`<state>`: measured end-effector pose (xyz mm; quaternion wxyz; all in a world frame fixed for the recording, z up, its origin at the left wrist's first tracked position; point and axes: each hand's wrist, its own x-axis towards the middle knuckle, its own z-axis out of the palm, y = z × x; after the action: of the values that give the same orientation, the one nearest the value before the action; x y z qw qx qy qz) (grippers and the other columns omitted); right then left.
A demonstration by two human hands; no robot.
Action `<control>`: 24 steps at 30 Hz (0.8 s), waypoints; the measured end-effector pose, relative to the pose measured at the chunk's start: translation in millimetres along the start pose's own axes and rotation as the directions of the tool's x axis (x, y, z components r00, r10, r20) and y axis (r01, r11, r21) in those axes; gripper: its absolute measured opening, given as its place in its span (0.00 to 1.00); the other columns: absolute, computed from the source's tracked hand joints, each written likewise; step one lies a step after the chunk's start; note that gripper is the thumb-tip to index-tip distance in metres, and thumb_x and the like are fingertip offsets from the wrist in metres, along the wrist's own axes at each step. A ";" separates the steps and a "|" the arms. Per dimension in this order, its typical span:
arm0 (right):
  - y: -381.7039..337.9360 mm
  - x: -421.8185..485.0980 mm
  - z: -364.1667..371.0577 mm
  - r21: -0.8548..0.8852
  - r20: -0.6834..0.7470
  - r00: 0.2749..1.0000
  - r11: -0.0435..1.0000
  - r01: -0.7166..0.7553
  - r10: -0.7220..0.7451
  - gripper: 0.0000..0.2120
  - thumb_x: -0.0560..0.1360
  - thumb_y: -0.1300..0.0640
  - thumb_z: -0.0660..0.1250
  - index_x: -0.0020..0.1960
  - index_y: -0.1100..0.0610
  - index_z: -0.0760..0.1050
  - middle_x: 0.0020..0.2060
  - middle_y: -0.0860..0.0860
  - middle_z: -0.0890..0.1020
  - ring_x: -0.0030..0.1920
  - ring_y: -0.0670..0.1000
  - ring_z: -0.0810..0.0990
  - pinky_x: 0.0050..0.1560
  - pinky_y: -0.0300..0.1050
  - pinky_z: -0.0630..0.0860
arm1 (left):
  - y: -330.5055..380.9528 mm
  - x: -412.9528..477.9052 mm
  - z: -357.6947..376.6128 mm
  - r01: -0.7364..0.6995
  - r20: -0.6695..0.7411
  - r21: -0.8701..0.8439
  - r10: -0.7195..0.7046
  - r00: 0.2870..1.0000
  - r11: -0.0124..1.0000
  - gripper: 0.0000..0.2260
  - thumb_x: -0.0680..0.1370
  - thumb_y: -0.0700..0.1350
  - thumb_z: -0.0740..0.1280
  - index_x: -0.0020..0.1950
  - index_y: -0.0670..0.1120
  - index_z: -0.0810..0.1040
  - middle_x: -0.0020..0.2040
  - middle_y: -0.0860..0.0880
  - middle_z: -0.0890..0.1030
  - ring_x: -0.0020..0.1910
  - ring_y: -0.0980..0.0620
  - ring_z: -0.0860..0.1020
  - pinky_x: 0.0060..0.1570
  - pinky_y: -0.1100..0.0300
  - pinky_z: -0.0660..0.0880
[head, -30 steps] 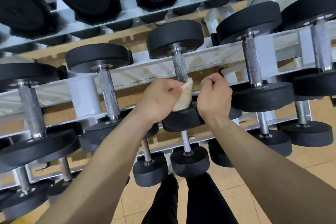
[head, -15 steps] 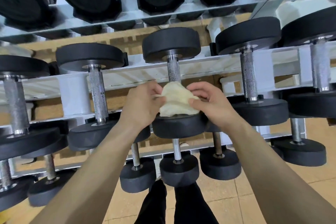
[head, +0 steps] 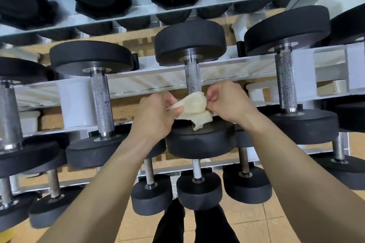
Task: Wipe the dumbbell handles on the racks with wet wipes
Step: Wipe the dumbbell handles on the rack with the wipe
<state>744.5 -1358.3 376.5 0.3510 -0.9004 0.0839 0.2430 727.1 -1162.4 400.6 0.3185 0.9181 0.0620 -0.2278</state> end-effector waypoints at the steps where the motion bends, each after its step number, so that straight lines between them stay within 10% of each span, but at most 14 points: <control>1: -1.5 -0.6 -2.1 0.016 -0.001 1.000 1.000 0.008 -0.008 0.11 0.72 0.60 0.76 0.36 0.48 0.78 0.34 0.44 0.81 0.35 0.40 0.77 0.33 0.24 0.67 | 1.5 3.4 2.0 0.016 -0.032 0.041 -0.015 0.999 0.999 0.10 0.77 0.48 0.73 0.38 0.55 0.76 0.36 0.57 0.80 0.41 0.54 0.78 0.37 0.62 0.68; 7: -6.2 -12.3 -16.7 0.080 0.061 0.998 0.997 0.022 -0.027 0.10 0.73 0.60 0.77 0.38 0.48 0.79 0.37 0.46 0.82 0.39 0.41 0.79 0.37 0.28 0.71 | 8.1 14.3 5.6 0.067 -0.091 0.109 -0.057 0.994 0.992 0.03 0.79 0.42 0.71 0.50 0.50 0.79 0.41 0.51 0.78 0.44 0.49 0.76 0.44 0.58 0.72; 13: -9.7 12.8 11.4 -0.184 -0.002 1.000 0.982 0.030 -0.031 0.15 0.68 0.67 0.67 0.30 0.52 0.69 0.31 0.48 0.75 0.40 0.56 0.78 0.39 0.40 0.67 | 13.6 -0.5 -21.5 -0.040 0.091 -0.034 0.043 0.995 0.999 0.08 0.77 0.49 0.74 0.39 0.53 0.79 0.33 0.55 0.83 0.36 0.59 0.80 0.35 0.69 0.71; 24: 1.7 -14.7 -23.3 0.080 0.195 0.979 0.996 0.036 -0.051 0.07 0.69 0.59 0.80 0.37 0.53 0.83 0.35 0.48 0.84 0.35 0.42 0.78 0.40 0.34 0.73 | 9.3 23.2 -10.5 0.024 0.115 0.337 -0.067 0.991 0.941 0.12 0.75 0.35 0.66 0.53 0.49 0.82 0.50 0.46 0.78 0.53 0.44 0.78 0.46 0.59 0.69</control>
<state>740.0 -1375.5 397.7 0.3968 -0.8595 0.0381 0.3198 754.1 -1164.1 402.4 0.1557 0.9411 0.0234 -0.2994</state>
